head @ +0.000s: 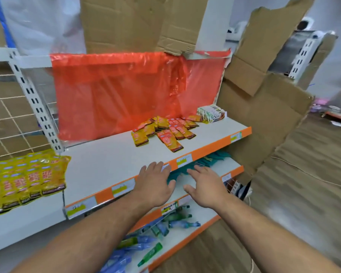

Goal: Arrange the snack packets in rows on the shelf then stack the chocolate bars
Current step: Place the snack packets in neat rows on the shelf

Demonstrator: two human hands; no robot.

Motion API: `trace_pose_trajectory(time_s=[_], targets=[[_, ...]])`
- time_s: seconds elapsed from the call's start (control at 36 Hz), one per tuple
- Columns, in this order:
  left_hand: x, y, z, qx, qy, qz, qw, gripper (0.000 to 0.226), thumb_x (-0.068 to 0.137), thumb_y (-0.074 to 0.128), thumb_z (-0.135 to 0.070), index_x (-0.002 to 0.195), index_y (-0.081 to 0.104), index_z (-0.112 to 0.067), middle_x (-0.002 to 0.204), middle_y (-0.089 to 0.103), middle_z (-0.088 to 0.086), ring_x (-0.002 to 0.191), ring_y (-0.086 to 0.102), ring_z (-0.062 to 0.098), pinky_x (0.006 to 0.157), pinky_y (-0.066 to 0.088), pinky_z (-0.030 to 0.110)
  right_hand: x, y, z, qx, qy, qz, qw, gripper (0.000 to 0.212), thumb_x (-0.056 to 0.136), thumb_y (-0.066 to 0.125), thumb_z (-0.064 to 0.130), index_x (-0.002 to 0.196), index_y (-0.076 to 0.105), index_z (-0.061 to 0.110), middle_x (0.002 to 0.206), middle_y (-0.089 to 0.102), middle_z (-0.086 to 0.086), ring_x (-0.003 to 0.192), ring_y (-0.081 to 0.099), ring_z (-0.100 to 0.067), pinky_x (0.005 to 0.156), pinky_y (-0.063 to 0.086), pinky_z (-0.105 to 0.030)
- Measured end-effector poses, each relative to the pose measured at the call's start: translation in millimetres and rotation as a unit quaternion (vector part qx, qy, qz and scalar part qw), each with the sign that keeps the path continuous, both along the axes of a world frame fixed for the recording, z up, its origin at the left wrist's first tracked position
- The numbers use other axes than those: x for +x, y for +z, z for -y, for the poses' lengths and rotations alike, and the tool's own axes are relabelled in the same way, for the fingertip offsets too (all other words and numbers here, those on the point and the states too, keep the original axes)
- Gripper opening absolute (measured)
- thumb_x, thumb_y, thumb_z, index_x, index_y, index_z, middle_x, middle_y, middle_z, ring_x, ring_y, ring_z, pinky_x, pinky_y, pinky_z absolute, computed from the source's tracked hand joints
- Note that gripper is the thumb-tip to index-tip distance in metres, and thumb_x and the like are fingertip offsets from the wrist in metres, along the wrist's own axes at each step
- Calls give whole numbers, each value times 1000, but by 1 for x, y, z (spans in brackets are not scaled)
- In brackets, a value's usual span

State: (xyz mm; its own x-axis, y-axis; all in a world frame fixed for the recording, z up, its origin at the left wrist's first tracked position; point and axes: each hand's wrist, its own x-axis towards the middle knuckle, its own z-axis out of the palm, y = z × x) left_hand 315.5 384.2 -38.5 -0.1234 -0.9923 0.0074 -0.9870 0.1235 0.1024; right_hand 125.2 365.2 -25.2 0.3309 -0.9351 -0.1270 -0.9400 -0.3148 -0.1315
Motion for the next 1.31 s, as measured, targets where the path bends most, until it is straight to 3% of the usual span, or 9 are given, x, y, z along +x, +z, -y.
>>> trace_pose_trajectory(time_s=[0.19, 0.39, 0.5, 0.64, 0.86, 0.97, 1.11, 1.31], targets=[[-27, -12, 82, 8, -24, -10, 1000, 63, 98, 28, -57, 155, 22, -28, 161, 24, 4, 147, 19, 27, 119, 17, 47, -28, -8, 65, 8, -13, 21, 1000, 67, 101, 44, 54, 157, 24, 25, 165, 18, -3, 151, 13, -25, 122, 17, -43], [-40, -10, 181, -28, -38, -19, 999, 60, 97, 31, -53, 150, 35, -24, 151, 40, 5, 138, 33, 27, 113, 28, 44, -40, -5, 150, -13, -32, 37, 999, 66, 98, 52, 49, 154, 33, 22, 160, 30, -7, 147, 23, -26, 120, 20, -34], [-40, -11, 220, -33, -22, -45, 998, 52, 98, 36, -49, 139, 47, -19, 133, 53, 7, 124, 42, 27, 104, 37, 39, -33, -8, 197, -9, -27, 44, 999, 64, 97, 52, 49, 154, 35, 22, 161, 29, -9, 147, 23, -27, 119, 20, -33], [-37, -11, 249, -21, 53, -82, 995, 38, 97, 43, -39, 121, 53, -12, 116, 53, 11, 113, 49, 29, 83, 44, 36, -20, -21, 246, 11, -22, 83, 996, 65, 95, 55, 50, 150, 42, 19, 151, 44, -4, 140, 36, -28, 113, 34, -36], [-43, -22, 284, -28, 201, -150, 968, 37, 93, 50, -44, 110, 58, -13, 112, 62, 10, 105, 58, 28, 78, 48, 36, -8, -29, 315, 15, -49, 157, 986, 36, 93, 58, 44, 115, 69, 18, 112, 69, -2, 105, 62, -22, 84, 50, -33], [-53, -28, 290, -51, 286, -166, 942, 43, 91, 55, -50, 113, 56, -13, 116, 61, 8, 111, 56, 27, 85, 47, 36, -8, -34, 339, 59, -61, 205, 975, 32, 93, 60, 42, 107, 70, 15, 107, 72, -3, 98, 65, -23, 81, 52, -34], [-67, -40, 301, -70, 343, -98, 932, 55, 85, 59, -58, 115, 52, -12, 116, 61, 8, 112, 55, 27, 90, 44, 36, -8, -38, 356, 87, -66, 211, 971, 43, 88, 58, 58, 114, 63, 23, 113, 67, 3, 103, 63, -23, 82, 50, -34], [-87, -40, 309, -55, 433, -95, 895, 48, 83, 64, -42, 116, 47, -12, 119, 56, 10, 115, 54, 29, 87, 46, 39, -12, -42, 369, 113, -21, 192, 975, 51, 82, 67, 58, 113, 57, 19, 116, 66, -1, 106, 64, -28, 83, 51, -36]])
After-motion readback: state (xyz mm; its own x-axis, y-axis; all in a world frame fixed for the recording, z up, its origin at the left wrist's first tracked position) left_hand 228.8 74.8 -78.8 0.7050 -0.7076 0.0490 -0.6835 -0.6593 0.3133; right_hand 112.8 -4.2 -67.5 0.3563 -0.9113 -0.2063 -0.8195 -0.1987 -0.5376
